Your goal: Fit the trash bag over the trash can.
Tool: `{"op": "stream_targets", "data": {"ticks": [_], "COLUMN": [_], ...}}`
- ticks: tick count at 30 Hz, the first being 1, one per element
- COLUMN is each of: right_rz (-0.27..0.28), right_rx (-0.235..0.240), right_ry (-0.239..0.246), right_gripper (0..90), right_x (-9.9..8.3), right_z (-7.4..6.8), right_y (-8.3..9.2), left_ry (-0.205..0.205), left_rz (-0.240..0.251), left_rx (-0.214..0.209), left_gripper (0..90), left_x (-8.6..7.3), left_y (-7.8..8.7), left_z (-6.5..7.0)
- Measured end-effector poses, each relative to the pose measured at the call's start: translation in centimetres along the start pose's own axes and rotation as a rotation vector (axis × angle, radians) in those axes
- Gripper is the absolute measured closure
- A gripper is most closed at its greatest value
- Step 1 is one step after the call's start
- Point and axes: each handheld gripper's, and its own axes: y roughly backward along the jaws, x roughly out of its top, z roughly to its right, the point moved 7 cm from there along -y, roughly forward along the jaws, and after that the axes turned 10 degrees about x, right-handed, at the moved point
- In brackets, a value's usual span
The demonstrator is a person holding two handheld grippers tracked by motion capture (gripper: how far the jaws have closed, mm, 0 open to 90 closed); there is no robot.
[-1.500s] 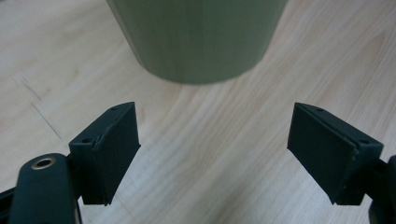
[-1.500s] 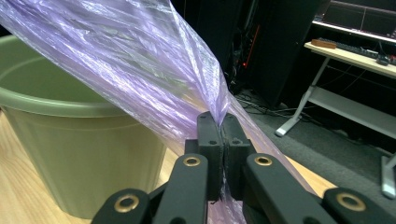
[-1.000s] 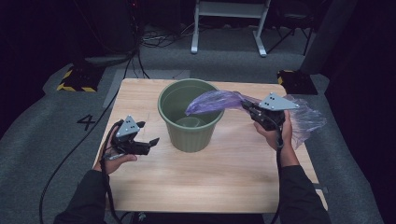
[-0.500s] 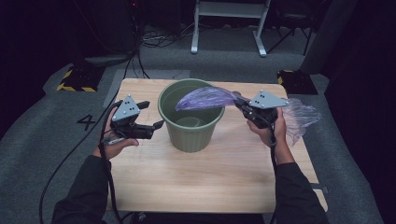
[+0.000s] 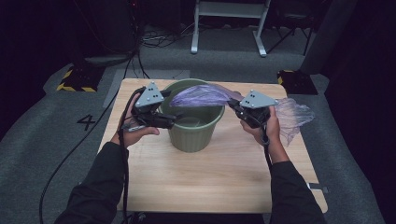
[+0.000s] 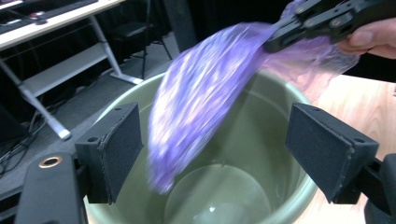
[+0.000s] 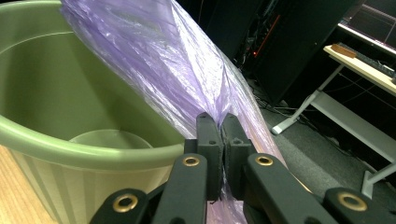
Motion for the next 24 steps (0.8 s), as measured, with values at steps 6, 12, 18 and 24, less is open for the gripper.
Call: {"op": "stream_targets", "data": {"ticks": [6, 12, 18, 24], "right_rz": [0.001, 0.009, 0.008, 0.011], "right_rx": [0.007, 0.008, 0.015, 0.028], "right_ry": [0.004, 0.009, 0.017, 0.015], "right_gripper": [88.8, 88.5, 87.3, 83.4], "right_x": [0.2, 0.3, 0.4, 0.2], "right_z": [-0.2, -0.2, -0.6, -0.8], "right_y": [0.0, 0.1, -0.1, -0.1], "left_ry": [-0.072, -0.117, -0.151, -0.152], "left_rz": [-0.066, -0.101, -0.167, -0.197], "left_rx": [0.016, -0.055, -0.035, -0.052], "left_gripper": [21.3, 42.7, 70.8, 89.9], "left_x": [0.4, 0.1, -0.9, -1.9], "left_y": [-2.2, -3.5, -4.6, -5.3], "left_z": [1.0, 1.6, 1.1, 0.8]}}
